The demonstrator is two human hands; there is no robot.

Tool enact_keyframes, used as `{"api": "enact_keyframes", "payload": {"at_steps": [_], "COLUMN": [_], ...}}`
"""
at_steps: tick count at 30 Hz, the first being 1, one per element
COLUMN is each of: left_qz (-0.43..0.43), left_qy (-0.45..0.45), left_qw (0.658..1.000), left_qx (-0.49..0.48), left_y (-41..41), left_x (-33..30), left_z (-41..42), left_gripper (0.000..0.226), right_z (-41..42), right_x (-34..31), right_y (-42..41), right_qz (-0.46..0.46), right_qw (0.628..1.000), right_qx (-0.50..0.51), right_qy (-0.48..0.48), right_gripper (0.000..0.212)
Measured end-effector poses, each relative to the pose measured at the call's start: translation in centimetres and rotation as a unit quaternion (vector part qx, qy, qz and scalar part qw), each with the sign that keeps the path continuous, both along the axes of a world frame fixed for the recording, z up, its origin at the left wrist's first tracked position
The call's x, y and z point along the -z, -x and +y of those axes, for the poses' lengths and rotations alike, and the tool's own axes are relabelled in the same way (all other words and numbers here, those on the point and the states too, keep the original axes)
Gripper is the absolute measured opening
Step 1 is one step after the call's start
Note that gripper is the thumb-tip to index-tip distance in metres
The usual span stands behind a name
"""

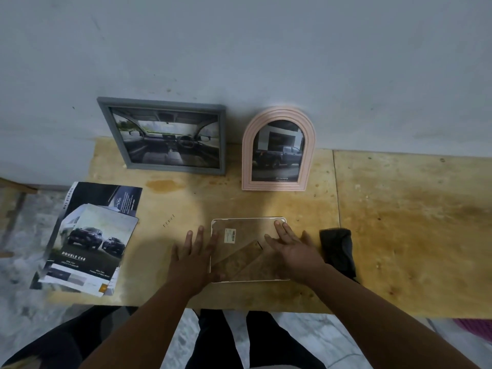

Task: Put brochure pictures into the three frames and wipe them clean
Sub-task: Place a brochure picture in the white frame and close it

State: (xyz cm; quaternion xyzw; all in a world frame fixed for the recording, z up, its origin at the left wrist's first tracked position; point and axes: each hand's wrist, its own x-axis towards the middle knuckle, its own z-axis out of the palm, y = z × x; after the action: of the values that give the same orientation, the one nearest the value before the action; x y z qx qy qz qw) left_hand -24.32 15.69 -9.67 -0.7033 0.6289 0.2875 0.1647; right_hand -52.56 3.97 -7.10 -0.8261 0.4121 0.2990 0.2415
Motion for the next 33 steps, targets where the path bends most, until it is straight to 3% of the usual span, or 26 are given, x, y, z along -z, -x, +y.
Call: {"api": "enact_keyframes", "payload": {"at_steps": [4, 6, 8, 11, 14, 17, 21, 23, 26, 28, 30, 33], "left_qz": [0.027, 0.042, 0.055, 0.111, 0.111, 0.064, 0.023, 0.009, 0.000, 0.056, 0.154, 0.285], "left_qy": [-0.052, -0.031, 0.021, 0.063, 0.068, 0.112, 0.174, 0.224, 0.266, 0.290, 0.275, 0.197], "left_qw": [0.998, 0.997, 0.995, 0.988, 0.988, 0.988, 0.983, 0.974, 0.963, 0.949, 0.927, 0.866], "left_qx": [-0.034, -0.057, -0.074, -0.084, -0.086, -0.085, -0.060, -0.040, -0.042, -0.107, -0.201, -0.360], "left_y": [1.0, 2.0, 3.1, 4.9, 6.0, 6.3, 5.7, 5.4, 5.8, 6.4, 7.2, 8.5], "left_x": [-1.8, -2.9, -3.6, -3.6, -3.3, -2.8, -3.8, -5.1, -7.7, -9.0, -10.5, -11.3], "left_z": [-0.9, -0.7, 0.2, 1.7, 2.6, 3.2, 2.8, 2.1, 0.9, 0.5, 0.3, 0.1], "left_gripper": [0.122, 0.116, 0.110, 0.102, 0.099, 0.092, 0.060, 0.051, 0.042, 0.034, 0.023, 0.013], "right_z": [-0.6, 0.1, 1.7, 4.5, 5.7, 5.3, 2.7, 1.2, -0.5, -0.8, -0.4, 1.3], "right_x": [-2.6, -3.5, -4.0, -4.6, -4.1, -4.9, -6.3, -6.8, -6.2, -4.8, -3.3, -1.3], "right_y": [-1.1, -1.1, -0.3, 0.4, 1.0, 1.4, 3.7, 5.6, 9.1, 11.1, 12.5, 13.3], "right_qz": [-0.003, -0.075, -0.163, -0.234, -0.265, -0.319, -0.380, -0.394, -0.306, -0.199, -0.110, -0.077], "right_qw": [0.999, 0.984, 0.924, 0.811, 0.759, 0.710, 0.682, 0.688, 0.803, 0.852, 0.873, 0.875], "right_qx": [0.038, 0.160, 0.346, 0.530, 0.578, 0.607, 0.590, 0.579, 0.510, 0.467, 0.462, 0.471], "right_qy": [-0.030, -0.006, 0.027, -0.085, -0.142, -0.161, -0.206, -0.192, 0.031, 0.128, 0.113, 0.085], "right_gripper": [0.090, 0.078, 0.071, 0.068, 0.067, 0.044, 0.033, 0.031, 0.030, 0.040, 0.065, 0.087]}}
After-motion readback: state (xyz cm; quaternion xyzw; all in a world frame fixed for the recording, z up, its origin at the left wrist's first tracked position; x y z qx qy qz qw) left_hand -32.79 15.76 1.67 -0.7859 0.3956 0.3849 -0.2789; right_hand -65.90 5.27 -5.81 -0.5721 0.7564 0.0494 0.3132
